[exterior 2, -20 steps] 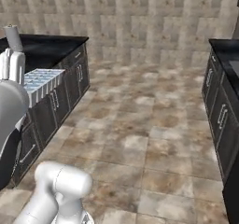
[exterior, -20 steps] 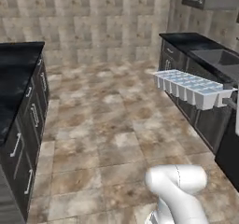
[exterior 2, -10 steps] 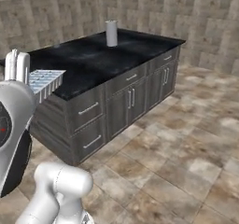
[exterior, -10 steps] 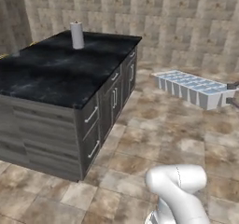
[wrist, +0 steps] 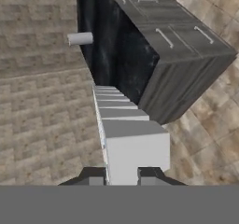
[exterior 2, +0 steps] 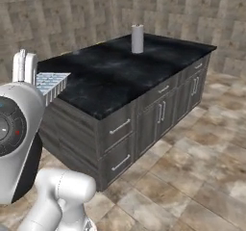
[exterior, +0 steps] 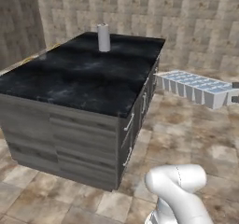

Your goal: Open the freezer door, pick up the ice cube tray from the freezer, and place it on the dining counter.

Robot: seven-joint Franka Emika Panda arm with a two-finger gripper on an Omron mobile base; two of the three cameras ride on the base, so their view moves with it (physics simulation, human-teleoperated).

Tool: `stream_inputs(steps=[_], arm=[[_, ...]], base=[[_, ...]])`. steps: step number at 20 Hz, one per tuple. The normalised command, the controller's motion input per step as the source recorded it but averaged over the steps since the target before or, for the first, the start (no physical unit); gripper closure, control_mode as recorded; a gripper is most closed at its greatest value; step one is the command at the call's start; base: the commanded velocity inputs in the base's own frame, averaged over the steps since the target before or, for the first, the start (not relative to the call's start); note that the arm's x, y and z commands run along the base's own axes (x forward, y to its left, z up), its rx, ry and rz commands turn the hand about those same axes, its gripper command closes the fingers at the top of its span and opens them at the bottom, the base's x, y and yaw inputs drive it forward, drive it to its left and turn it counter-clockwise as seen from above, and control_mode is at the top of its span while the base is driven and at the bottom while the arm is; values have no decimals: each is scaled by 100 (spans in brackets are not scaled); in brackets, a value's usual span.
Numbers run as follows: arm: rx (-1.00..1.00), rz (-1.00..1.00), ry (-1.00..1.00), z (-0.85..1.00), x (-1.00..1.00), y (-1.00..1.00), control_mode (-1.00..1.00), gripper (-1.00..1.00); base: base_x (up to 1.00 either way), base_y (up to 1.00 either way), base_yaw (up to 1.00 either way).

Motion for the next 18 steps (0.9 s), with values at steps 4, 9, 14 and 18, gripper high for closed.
stream_inputs(steps=[4,9,14,18], arm=[[0,0,0,0,0,0,100,100],[0,0,0,0,0,0,100,100],[0,0,0,0,0,0,100,100],[0,0,0,0,0,0,100,100]], base=[[42,100,-9],[36,100,-15],[24,100,-22],[14,100,-30]])
